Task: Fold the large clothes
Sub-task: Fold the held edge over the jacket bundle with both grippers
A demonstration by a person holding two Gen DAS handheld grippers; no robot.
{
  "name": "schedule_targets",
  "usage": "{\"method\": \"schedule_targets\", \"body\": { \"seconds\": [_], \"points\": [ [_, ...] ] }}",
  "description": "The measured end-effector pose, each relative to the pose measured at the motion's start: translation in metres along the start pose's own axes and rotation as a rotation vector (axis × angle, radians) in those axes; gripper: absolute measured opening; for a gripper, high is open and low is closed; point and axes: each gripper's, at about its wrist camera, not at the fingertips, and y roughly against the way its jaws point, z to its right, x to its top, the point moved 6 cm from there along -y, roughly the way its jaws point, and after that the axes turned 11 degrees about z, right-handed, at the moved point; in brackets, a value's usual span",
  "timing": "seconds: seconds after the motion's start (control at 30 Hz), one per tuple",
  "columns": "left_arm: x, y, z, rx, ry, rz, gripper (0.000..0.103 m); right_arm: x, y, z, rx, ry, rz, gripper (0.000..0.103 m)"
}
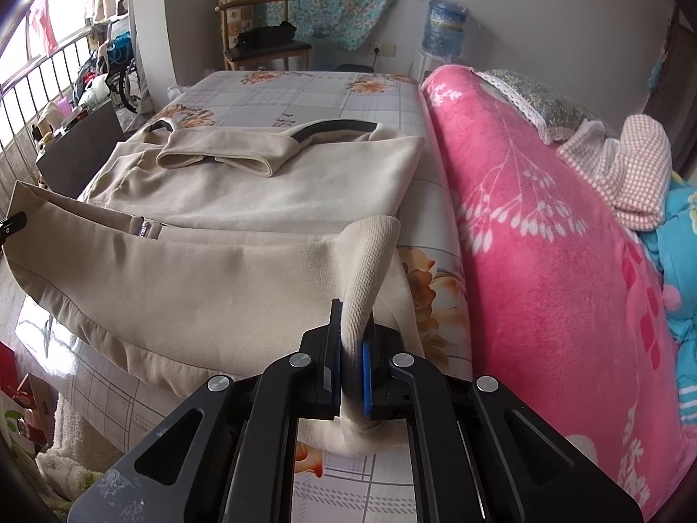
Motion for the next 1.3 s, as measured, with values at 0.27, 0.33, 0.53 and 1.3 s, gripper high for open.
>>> {"method": "schedule_targets", "body": {
  "seconds": [0.27,0.33,0.53,1.3],
  "points": [
    [0.008,0.015,-0.002,0.006,0.008,0.036,0.006,0.007,0.014,0.001,0.010,-0.012,0.049,0.004],
    [0.011,0.019,-0.002,0.008,0.008,0.048,0.006,0.009,0.017,0.001,0.012,-0.015,0.062,0.004],
    [0.019,0.029,-0.002,0.017,0.003,0.079,0.006,0.016,0.026,0.001,0.015,-0.020,0.097,0.004],
    [0.064,0.022,-0.006,0.042,-0.020,0.168,0.006,0.072,0.027,0.008,0.007,-0.001,0.197,0.004]
  ]
}}
